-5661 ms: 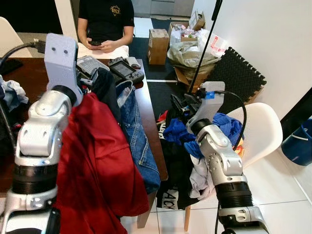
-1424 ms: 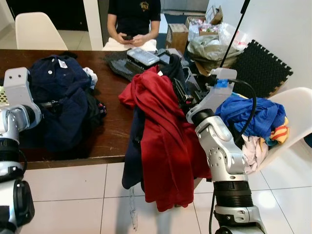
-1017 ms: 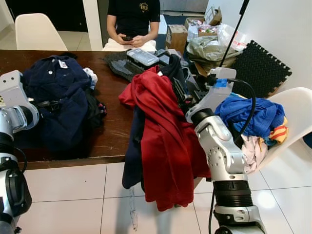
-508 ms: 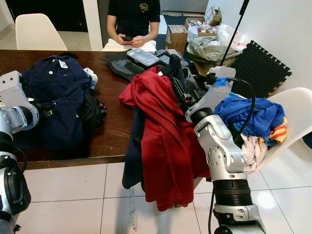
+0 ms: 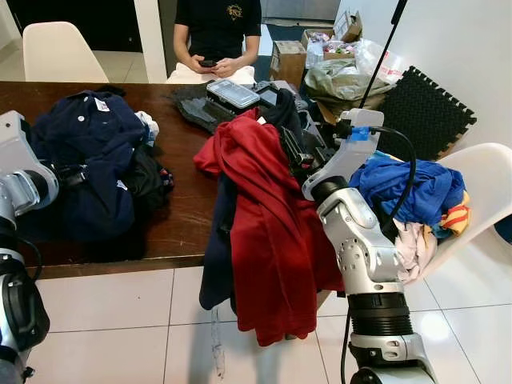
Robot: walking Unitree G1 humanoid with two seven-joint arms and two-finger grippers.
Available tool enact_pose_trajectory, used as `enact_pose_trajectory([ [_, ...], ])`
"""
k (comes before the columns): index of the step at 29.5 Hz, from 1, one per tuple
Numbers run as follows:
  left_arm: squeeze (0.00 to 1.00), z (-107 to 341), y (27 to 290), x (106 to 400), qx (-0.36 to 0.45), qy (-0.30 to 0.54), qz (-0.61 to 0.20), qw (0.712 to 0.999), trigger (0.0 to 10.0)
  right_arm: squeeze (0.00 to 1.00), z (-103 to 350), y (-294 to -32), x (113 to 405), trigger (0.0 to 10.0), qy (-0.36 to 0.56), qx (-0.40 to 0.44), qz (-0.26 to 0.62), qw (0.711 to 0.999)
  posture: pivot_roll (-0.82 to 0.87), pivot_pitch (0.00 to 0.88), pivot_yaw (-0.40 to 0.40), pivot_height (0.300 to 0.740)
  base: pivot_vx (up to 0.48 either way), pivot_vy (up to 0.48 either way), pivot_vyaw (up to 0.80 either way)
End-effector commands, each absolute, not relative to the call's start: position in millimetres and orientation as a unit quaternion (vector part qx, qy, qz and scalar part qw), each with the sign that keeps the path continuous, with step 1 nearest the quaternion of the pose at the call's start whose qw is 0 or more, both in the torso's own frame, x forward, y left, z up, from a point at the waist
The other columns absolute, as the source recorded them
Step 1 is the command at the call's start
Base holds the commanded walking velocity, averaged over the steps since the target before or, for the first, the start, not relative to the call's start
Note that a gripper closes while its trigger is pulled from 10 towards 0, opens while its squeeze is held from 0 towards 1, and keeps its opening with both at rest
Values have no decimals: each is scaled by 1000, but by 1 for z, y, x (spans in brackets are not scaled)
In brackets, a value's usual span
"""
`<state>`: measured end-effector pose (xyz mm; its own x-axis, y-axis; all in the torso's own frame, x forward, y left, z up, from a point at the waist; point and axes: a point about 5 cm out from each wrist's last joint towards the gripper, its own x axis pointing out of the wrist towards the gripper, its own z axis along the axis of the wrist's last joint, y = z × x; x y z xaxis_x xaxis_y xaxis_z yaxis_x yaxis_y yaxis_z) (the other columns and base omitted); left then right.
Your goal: Hang hanger
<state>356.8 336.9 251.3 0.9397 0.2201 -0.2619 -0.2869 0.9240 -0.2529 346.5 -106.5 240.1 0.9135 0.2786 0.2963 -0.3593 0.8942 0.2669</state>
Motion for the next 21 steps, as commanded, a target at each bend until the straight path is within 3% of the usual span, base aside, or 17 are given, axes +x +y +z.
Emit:
enact_pose_trajectory([
  [1, 0, 287, 339, 356, -114, 18, 147, 982, 0, 0, 241, -105, 347, 10000, -132, 163, 168, 963, 84, 90, -84, 740, 0, 0, 0],
  [4, 0, 287, 339, 356, -114, 18, 147, 982, 0, 0, 241, -105, 347, 10000, -132, 163, 168, 963, 84, 90, -84, 740, 0, 0, 0],
  [5, 0, 316, 336, 351, -53, -68, 170, 982, 0, 0, 241, -105, 346, 10000, -132, 165, 169, 963, 85, 85, -84, 740, 0, 0, 0],
  [7, 0, 316, 336, 351, -53, -68, 170, 982, 0, 0, 241, -105, 346, 10000, -132, 165, 169, 963, 85, 85, -84, 740, 0, 0, 0],
  [8, 0, 356, 325, 341, 19, -185, 193, 963, 0, 0, 242, -104, 346, 10000, -135, 167, 170, 962, 86, 80, -81, 740, 0, 0, 0],
  [11, 0, 356, 325, 341, 19, -185, 193, 963, 0, 0, 242, -104, 346, 10000, -135, 167, 170, 962, 86, 80, -81, 740, 0, 0, 0],
  [12, 0, 389, 312, 329, 64, -283, 206, 935, 0, 0, 243, -104, 346, 10000, -140, 170, 171, 960, 86, 78, -79, 740, 0, 0, 0],
  [14, 0, 389, 312, 329, 64, -283, 206, 935, 0, 0, 243, -104, 346, 10000, -140, 170, 171, 960, 86, 78, -79, 740, 0, 0, 0],
  [15, 0, 422, 290, 315, 95, -382, 193, 899, 0, 0, 244, -105, 346, 10000, -145, 173, 169, 959, 87, 78, -75, 740, 0, 0, 0],
  [17, 0, 422, 290, 315, 95, -382, 193, 899, 0, 0, 244, -105, 346, 10000, -145, 173, 169, 959, 87, 78, -75, 740, 0, 0, 0],
  [18, 0, 453, 257, 299, 140, -480, 154, 852, 0, 0, 246, -107, 346, 10000, -154, 177, 162, 958, 87, 78, -71, 740, 0, 0, 0],
  [20, 0, 453, 257, 299, 140, -480, 154, 852, 0, 0, 246, -107, 346, 10000, -154, 177, 162, 958, 87, 78, -71, 740, 0, 0, 0],
  [21, 0, 471, 229, 286, 172, -544, 114, 813, 0, 0, 248, -109, 345, 10000, -163, 181, 156, 957, 87, 79, -67, 740, 0, 0, 0],
])
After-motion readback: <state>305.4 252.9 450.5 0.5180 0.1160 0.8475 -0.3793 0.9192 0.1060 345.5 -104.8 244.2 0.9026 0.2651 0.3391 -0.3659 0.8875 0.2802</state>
